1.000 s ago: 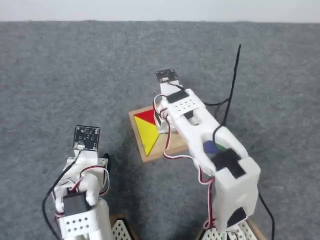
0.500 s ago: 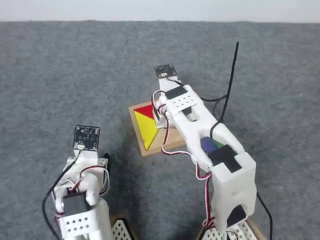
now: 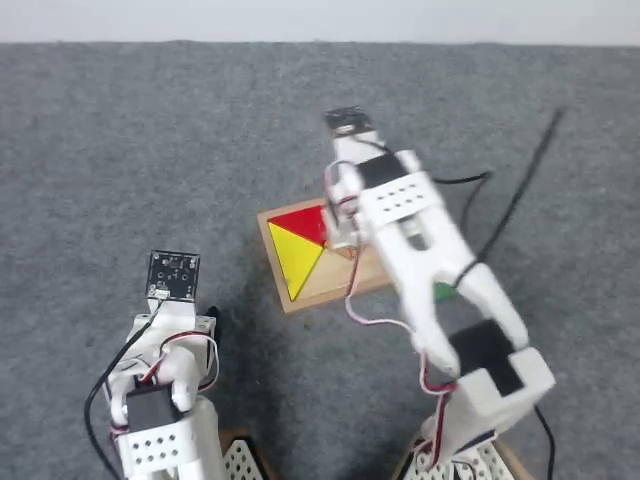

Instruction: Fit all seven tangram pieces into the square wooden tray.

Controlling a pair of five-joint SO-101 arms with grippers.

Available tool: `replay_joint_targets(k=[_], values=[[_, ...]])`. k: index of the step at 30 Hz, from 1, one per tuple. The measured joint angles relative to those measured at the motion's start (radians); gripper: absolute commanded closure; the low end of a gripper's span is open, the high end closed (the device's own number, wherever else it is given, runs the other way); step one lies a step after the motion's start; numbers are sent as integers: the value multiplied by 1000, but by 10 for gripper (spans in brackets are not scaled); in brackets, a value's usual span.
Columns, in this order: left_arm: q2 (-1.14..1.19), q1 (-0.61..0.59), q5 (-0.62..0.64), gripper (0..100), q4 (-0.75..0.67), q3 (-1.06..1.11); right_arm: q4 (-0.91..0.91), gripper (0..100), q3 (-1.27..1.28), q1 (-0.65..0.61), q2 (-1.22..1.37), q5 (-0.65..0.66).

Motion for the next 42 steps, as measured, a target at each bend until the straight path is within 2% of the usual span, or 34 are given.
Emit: replay_joint_targets(k=[3,7,11,15,20,26,34,42], values=[[0,0,0,810,0,0,26,786,25,98,-32,95],[0,0,0,810,0,0,-61,786,181,204,-66,152],[0,0,0,810,0,0,-181,786,328,242,-69,186],[0,0,0,810,0,0,-227,777,382,273,-69,215],[0,0,0,810,0,0,-233,641,385,315,-63,278],[0,0,0,810,0,0,-233,634,385,364,5,319],[0,0,0,810,0,0,-267,634,381,327,68,334],[0,0,0,810,0,0,-279,634,382,267,98,264]])
